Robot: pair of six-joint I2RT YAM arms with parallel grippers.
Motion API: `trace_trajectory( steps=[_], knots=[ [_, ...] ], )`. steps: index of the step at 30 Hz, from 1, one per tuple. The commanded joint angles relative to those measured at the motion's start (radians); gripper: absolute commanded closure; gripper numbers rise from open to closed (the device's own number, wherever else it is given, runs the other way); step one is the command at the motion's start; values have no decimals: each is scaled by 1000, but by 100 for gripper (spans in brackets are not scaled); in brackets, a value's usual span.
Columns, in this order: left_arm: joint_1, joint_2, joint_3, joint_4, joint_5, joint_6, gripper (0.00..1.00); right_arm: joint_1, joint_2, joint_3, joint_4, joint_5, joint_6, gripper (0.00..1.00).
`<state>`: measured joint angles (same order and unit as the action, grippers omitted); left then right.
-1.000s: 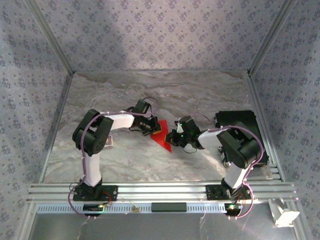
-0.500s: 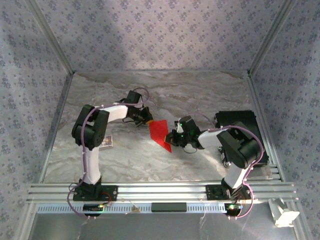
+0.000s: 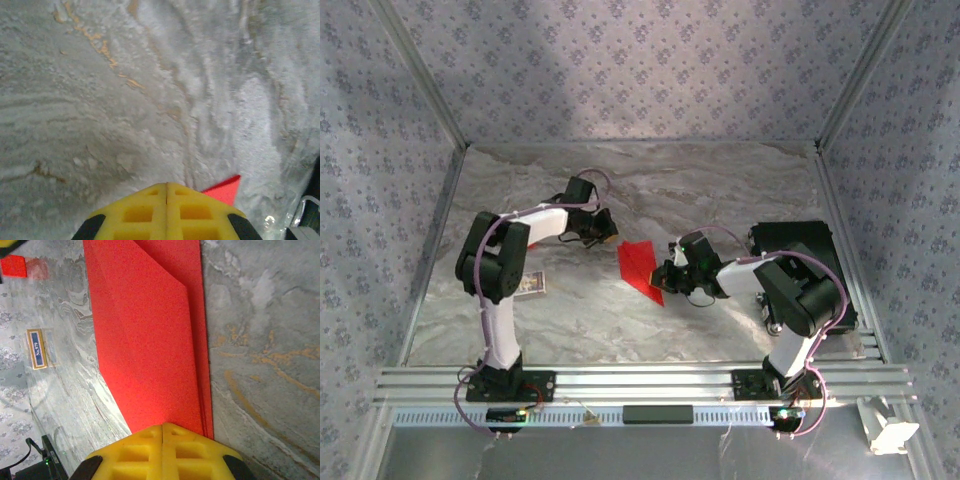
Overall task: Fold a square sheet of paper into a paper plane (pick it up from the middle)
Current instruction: Fourth fold the wing at the center of the table.
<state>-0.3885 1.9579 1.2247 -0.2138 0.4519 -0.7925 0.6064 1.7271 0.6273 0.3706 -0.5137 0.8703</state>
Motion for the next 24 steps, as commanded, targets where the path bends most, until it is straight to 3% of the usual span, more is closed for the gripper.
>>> trace_trajectory(
  steps=[1,10,24],
  knots=[
    [-36,-94,-22,5,-4,30,97,-2,51,-25,-163,18,-30,100],
    [-193,-66,-159,200,48,-24,98,-11,44,-21,-171,15,-37,100],
    [-191,35,-189,138,-2,3,100,-2,-6,101,-235,-15,-55,100]
  ],
)
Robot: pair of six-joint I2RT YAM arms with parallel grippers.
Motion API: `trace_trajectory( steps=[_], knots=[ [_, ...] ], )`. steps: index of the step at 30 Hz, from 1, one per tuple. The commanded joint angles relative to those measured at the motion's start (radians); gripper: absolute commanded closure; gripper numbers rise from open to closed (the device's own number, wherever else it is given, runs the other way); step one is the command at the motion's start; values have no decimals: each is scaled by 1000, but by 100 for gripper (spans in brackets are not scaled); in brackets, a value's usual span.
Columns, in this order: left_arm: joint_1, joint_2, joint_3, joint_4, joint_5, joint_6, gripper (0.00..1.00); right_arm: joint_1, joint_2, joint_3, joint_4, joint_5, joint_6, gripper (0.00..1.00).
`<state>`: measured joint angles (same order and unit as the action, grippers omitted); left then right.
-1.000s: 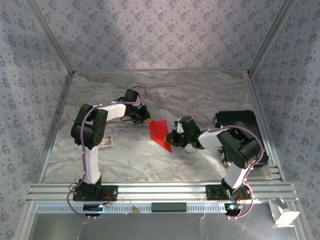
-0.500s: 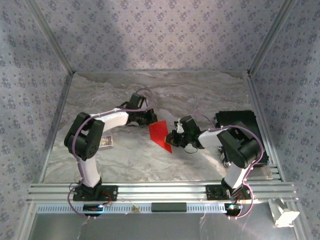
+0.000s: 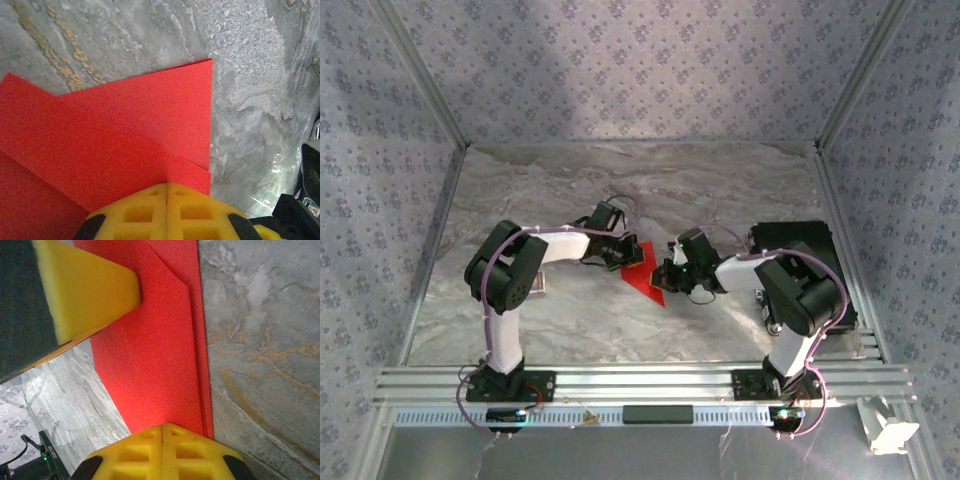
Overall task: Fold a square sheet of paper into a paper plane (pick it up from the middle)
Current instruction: Fourth fold the wing at the center of the table.
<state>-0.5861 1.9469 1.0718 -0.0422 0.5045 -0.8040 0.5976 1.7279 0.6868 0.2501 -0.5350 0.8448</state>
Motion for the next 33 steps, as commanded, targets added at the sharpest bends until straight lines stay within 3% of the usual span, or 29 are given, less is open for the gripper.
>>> trace_trajectory(
  steps=[1,11,33],
  knots=[
    [8,42,-42,-33,-57,15,100,8,-1,60,-123,9,-33,100],
    [6,41,-42,-36,-53,17,100,22,124,173,-152,7,-46,100],
    [42,60,-50,-38,-51,19,100,19,-153,-283,-72,-10,-15,100]
  ],
)
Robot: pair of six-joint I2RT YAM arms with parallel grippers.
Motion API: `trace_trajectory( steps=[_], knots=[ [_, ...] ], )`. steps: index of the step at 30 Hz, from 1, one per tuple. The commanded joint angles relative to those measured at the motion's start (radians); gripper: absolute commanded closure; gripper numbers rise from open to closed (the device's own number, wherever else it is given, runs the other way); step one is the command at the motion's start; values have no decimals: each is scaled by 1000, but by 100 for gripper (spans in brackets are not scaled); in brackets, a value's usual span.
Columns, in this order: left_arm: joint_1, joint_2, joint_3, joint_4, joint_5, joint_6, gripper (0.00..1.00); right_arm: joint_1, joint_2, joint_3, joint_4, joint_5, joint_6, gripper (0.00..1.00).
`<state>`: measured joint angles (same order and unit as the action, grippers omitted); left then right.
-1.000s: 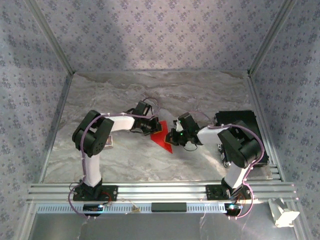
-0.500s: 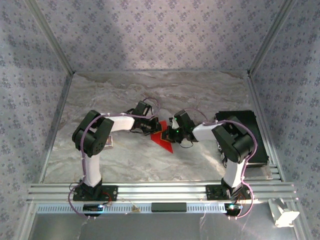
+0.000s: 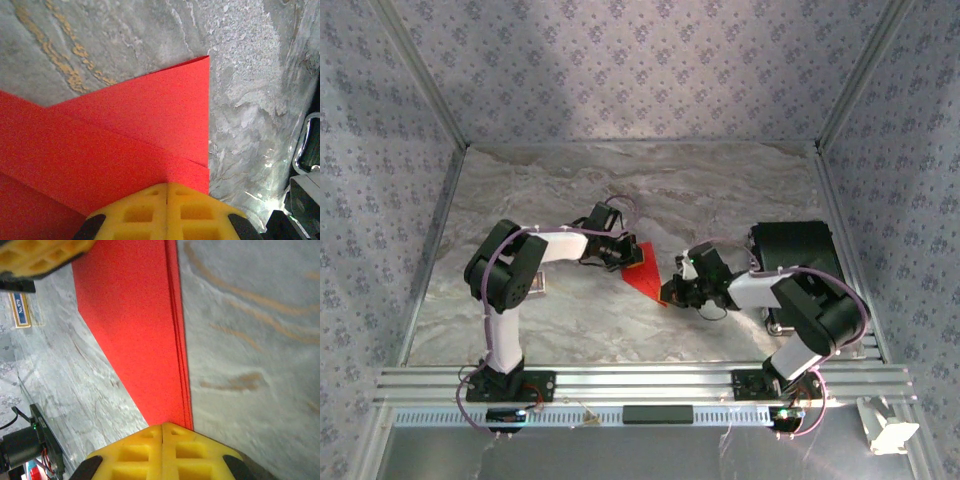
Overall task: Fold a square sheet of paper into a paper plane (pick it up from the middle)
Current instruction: Fourth fold the wing at the center of the table, then turn over the paper at the center of the table.
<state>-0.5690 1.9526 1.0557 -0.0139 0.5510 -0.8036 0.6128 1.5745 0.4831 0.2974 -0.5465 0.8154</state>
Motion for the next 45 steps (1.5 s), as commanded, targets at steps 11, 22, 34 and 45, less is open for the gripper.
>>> trace_trajectory(
  steps=[11,22,34,45],
  knots=[
    [25,54,-41,-61,-94,17,100,5,-91,-169,-135,10,19,100],
    [18,44,-50,-61,-88,12,100,4,-222,-57,-191,72,94,98],
    [11,36,-51,-53,-79,-5,100,-7,-208,-2,-176,98,168,83],
    [13,48,-22,-88,-73,21,100,-6,-195,-74,-43,94,269,67]
  ],
)
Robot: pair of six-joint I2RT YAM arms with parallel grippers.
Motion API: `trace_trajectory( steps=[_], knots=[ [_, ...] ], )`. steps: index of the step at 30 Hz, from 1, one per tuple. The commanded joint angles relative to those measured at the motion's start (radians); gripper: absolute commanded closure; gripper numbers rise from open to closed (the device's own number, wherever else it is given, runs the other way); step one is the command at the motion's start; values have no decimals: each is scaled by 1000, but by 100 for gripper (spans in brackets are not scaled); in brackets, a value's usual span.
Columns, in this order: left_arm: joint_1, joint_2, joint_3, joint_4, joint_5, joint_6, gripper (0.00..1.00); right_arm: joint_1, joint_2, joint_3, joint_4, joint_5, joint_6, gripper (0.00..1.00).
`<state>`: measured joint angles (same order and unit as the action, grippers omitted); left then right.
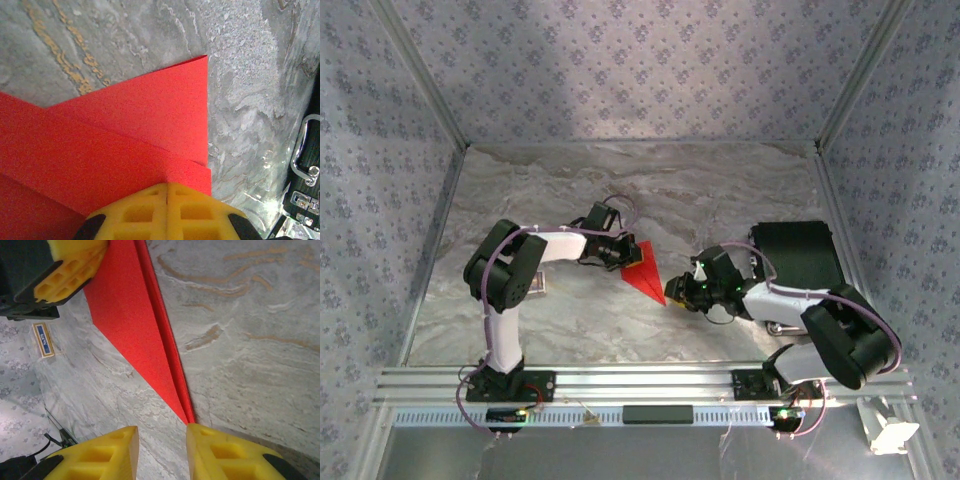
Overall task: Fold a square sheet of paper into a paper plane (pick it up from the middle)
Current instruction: Turn over the paper at the center of the table.
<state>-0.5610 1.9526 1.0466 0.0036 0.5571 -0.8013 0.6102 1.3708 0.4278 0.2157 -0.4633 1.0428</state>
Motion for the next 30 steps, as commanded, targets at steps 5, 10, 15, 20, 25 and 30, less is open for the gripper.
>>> trace_trajectory(
  steps=[5,10,15,20,25,30],
  knots=[
    [6,45,-17,-95,-70,13,100,2,8,-15,13,18,53,67],
    [5,35,-17,-104,-66,19,100,20,22,7,-23,32,51,65],
    [7,33,-18,-104,-66,19,100,30,56,25,-18,14,51,66],
    [6,25,-27,-100,-66,15,100,39,65,32,-24,11,52,66],
    [6,26,-30,-97,-62,14,100,44,68,31,-26,8,57,70],
    [7,29,-25,-100,-58,16,100,47,83,15,-8,5,74,70]
  ],
)
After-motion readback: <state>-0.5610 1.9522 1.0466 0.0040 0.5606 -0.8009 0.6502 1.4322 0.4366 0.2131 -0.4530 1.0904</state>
